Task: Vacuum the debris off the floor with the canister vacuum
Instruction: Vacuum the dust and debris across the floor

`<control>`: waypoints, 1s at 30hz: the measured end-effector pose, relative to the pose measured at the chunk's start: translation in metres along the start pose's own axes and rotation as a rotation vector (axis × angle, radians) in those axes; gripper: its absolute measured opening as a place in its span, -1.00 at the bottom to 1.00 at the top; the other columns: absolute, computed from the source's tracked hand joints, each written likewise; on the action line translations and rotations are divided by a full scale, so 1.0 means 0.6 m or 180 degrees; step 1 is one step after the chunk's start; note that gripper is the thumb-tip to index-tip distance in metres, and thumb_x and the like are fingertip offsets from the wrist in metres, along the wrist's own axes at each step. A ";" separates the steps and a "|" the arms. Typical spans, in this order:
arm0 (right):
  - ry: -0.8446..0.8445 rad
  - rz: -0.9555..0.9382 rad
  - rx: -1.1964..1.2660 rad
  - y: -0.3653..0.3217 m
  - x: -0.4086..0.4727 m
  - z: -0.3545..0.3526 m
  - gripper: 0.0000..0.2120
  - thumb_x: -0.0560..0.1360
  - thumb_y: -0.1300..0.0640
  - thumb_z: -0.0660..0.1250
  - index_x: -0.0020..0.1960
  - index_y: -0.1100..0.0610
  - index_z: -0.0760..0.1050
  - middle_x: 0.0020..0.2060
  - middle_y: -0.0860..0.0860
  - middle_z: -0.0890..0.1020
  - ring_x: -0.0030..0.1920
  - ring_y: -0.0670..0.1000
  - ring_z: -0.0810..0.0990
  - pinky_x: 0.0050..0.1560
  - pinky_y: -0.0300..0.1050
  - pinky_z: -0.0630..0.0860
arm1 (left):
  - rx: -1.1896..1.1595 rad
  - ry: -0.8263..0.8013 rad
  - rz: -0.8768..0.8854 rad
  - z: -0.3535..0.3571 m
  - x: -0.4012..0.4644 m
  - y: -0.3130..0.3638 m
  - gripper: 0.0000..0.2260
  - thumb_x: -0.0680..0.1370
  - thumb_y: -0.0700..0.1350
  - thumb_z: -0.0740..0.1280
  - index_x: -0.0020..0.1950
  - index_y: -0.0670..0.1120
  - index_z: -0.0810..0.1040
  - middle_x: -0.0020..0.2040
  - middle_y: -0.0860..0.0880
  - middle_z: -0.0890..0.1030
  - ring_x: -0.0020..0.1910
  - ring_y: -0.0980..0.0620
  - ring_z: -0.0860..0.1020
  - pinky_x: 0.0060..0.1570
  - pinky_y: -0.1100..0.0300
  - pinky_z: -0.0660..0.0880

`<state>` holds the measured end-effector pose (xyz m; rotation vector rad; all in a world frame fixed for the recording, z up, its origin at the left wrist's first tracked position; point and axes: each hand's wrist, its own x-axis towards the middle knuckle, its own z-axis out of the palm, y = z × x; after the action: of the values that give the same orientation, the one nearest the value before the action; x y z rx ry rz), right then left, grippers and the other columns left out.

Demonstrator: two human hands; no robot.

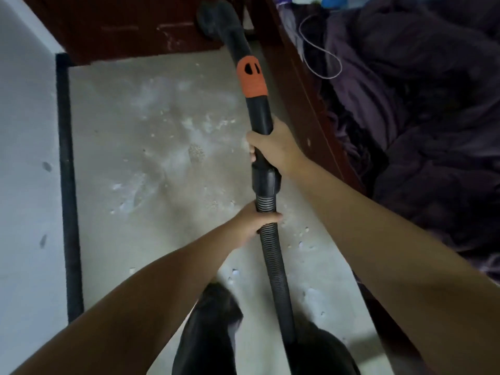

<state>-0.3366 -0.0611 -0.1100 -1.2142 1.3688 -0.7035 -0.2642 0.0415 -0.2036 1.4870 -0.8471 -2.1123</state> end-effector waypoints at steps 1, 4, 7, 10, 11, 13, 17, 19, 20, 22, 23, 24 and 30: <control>0.0077 0.0101 0.0077 0.001 0.016 0.022 -0.85 0.45 0.36 0.31 -0.14 0.18 0.36 -0.42 0.12 0.49 -0.48 0.04 0.49 -0.32 -0.06 0.56 | 0.0048 -0.0110 -0.0049 -0.034 0.007 0.006 -0.86 0.52 -0.24 0.39 0.02 -0.14 0.46 -0.14 -0.05 0.52 -0.12 0.02 0.53 -0.19 0.22 0.47; 0.0299 0.0181 0.0202 0.015 0.048 0.069 -0.86 0.44 0.36 0.30 -0.09 0.22 0.37 -0.43 0.10 0.50 -0.51 0.00 0.50 -0.36 -0.12 0.57 | 0.0278 -0.0261 -0.0184 -0.105 0.022 0.008 -0.87 0.51 -0.25 0.39 -0.01 -0.16 0.47 -0.11 -0.08 0.52 -0.09 0.00 0.54 -0.10 0.18 0.51; 0.0590 0.0282 0.0220 0.039 0.065 0.099 -0.86 0.44 0.35 0.31 -0.07 0.23 0.37 -0.44 0.09 0.51 -0.53 -0.02 0.51 -0.39 -0.14 0.57 | 0.0466 0.0000 -0.0254 -0.138 0.035 -0.011 -0.86 0.47 -0.23 0.44 -0.12 -0.11 0.49 -0.15 -0.09 0.55 -0.09 -0.05 0.56 0.01 0.04 0.51; 0.0747 0.0531 0.0217 0.062 0.077 0.125 -0.86 0.45 0.33 0.30 -0.05 0.23 0.37 -0.45 0.07 0.51 -0.56 -0.02 0.50 -0.42 -0.16 0.55 | 0.0585 0.0340 -0.0135 -0.151 0.044 -0.041 -0.80 0.44 -0.18 0.48 -0.18 -0.06 0.45 -0.22 -0.05 0.52 -0.16 -0.04 0.54 -0.10 0.09 0.46; 0.0754 0.0597 0.0257 0.068 0.078 0.128 -0.86 0.45 0.33 0.30 -0.05 0.23 0.36 -0.45 0.08 0.51 -0.56 -0.01 0.49 -0.42 -0.15 0.55 | 0.0597 0.0381 -0.0103 -0.151 0.043 -0.048 -0.80 0.44 -0.18 0.48 -0.19 -0.06 0.44 -0.24 -0.04 0.52 -0.18 -0.03 0.53 -0.13 0.11 0.45; 0.0784 0.0638 0.0276 0.076 0.078 0.129 -0.86 0.45 0.33 0.30 -0.05 0.22 0.36 -0.45 0.08 0.51 -0.56 -0.01 0.49 -0.41 -0.14 0.55 | 0.0588 0.0375 -0.0063 -0.149 0.043 -0.058 -0.80 0.44 -0.18 0.47 -0.19 -0.06 0.44 -0.25 -0.03 0.51 -0.20 -0.03 0.52 -0.16 0.13 0.44; 0.0826 0.0617 0.0185 0.096 0.073 0.127 -0.85 0.45 0.30 0.31 -0.06 0.19 0.36 -0.44 0.07 0.51 -0.54 -0.01 0.50 -0.39 -0.15 0.54 | 0.0578 0.0220 -0.0015 -0.147 0.055 -0.074 -0.78 0.33 -0.10 0.47 -0.19 -0.11 0.47 -0.25 -0.06 0.52 -0.20 -0.04 0.52 -0.15 0.11 0.43; 0.0789 0.0663 0.0169 0.123 0.071 0.119 -0.84 0.45 0.30 0.32 -0.06 0.16 0.35 -0.42 0.07 0.53 -0.52 -0.01 0.51 -0.39 -0.17 0.53 | 0.0670 0.0104 -0.0135 -0.140 0.070 -0.097 -0.75 0.33 -0.08 0.48 -0.13 -0.16 0.50 -0.21 -0.10 0.55 -0.18 -0.05 0.54 -0.14 0.09 0.44; 0.0748 0.0695 0.0182 0.138 0.069 0.118 -0.83 0.45 0.30 0.32 -0.06 0.15 0.35 -0.41 0.08 0.53 -0.51 0.00 0.52 -0.39 -0.17 0.54 | 0.0724 0.0062 -0.0217 -0.141 0.076 -0.110 -0.76 0.34 -0.09 0.48 -0.12 -0.17 0.51 -0.20 -0.10 0.55 -0.18 -0.05 0.54 -0.14 0.09 0.44; 0.0718 0.0792 0.0307 0.195 0.058 0.115 -0.81 0.45 0.30 0.32 -0.05 0.12 0.34 -0.40 0.09 0.53 -0.49 0.01 0.52 -0.37 -0.15 0.56 | 0.0829 -0.0018 -0.0388 -0.136 0.096 -0.156 -0.81 0.38 -0.13 0.47 -0.15 -0.15 0.51 -0.22 -0.09 0.53 -0.17 -0.06 0.53 -0.16 0.10 0.42; 0.0706 0.0873 0.0387 0.217 0.054 0.119 -0.80 0.44 0.29 0.32 -0.05 0.11 0.34 -0.40 0.09 0.53 -0.49 0.02 0.52 -0.37 -0.15 0.56 | 0.0868 -0.0046 -0.0470 -0.140 0.101 -0.176 -0.80 0.37 -0.12 0.47 -0.16 -0.15 0.50 -0.23 -0.09 0.52 -0.18 -0.06 0.52 -0.16 0.10 0.42; 0.0744 0.0970 0.0470 0.265 0.039 0.119 -0.81 0.44 0.29 0.32 -0.06 0.11 0.34 -0.40 0.08 0.53 -0.49 0.02 0.52 -0.38 -0.15 0.55 | 0.0921 -0.0087 -0.0562 -0.134 0.109 -0.215 -0.78 0.34 -0.10 0.47 -0.16 -0.15 0.50 -0.23 -0.09 0.51 -0.18 -0.06 0.51 -0.16 0.08 0.41; 0.1317 0.1616 0.1153 0.494 -0.070 0.105 -0.84 0.43 0.29 0.31 -0.09 0.12 0.36 -0.41 0.07 0.52 -0.50 0.03 0.51 -0.35 -0.12 0.55 | 0.1452 -0.0565 -0.1053 -0.090 0.120 -0.402 -0.85 0.43 -0.22 0.41 -0.27 -0.10 0.47 -0.30 -0.05 0.49 -0.27 0.00 0.46 -0.21 0.15 0.36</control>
<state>-0.3612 0.0791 -0.3812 -0.4144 1.7096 -0.8134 -0.2365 0.1571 -0.4318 1.7828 -1.2942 -2.4318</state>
